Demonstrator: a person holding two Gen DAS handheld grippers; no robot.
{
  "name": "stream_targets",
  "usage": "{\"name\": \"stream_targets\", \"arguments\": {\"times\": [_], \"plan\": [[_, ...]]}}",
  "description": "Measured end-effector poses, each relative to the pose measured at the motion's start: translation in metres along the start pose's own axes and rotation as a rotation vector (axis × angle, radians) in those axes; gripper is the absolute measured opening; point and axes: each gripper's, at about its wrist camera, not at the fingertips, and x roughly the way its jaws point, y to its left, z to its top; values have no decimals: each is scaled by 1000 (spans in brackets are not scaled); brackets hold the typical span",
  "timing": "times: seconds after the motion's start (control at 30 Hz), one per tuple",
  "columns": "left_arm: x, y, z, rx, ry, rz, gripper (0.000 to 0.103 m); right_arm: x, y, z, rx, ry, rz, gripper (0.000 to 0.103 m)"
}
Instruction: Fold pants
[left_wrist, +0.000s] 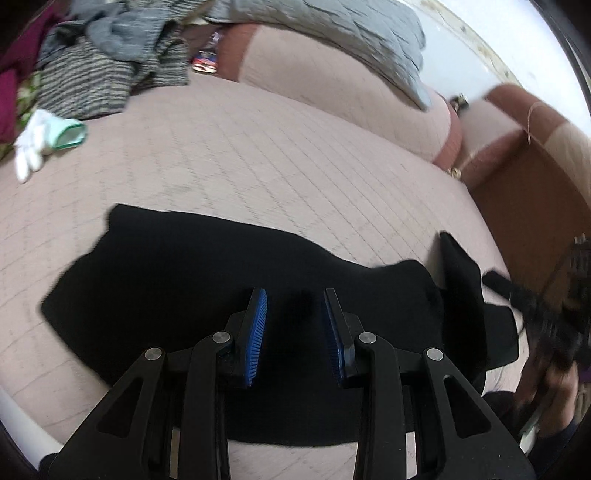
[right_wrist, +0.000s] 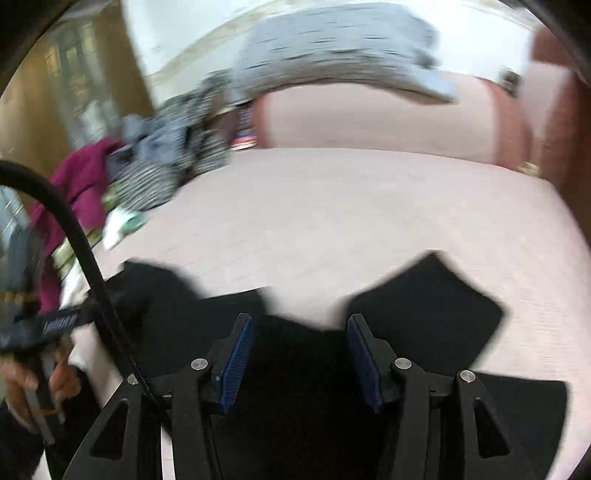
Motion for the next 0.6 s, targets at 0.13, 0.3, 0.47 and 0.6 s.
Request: {"name": "stream_targets", "arguments": {"times": [0.13,0.3,0.47,0.6], "plan": [[14,-16,2,31,11,4,29,8,-48,19,61,27,-84,60],[22,-22,6,50,2,18,29,46,-84,38,24,115,-131,62],[30,-19,8,40,7,9,31,81,-102,41,16,207,-76,62],[34,-19,8,40,-1,9,32,83,-93,38,-97,175,-83,43]]}}
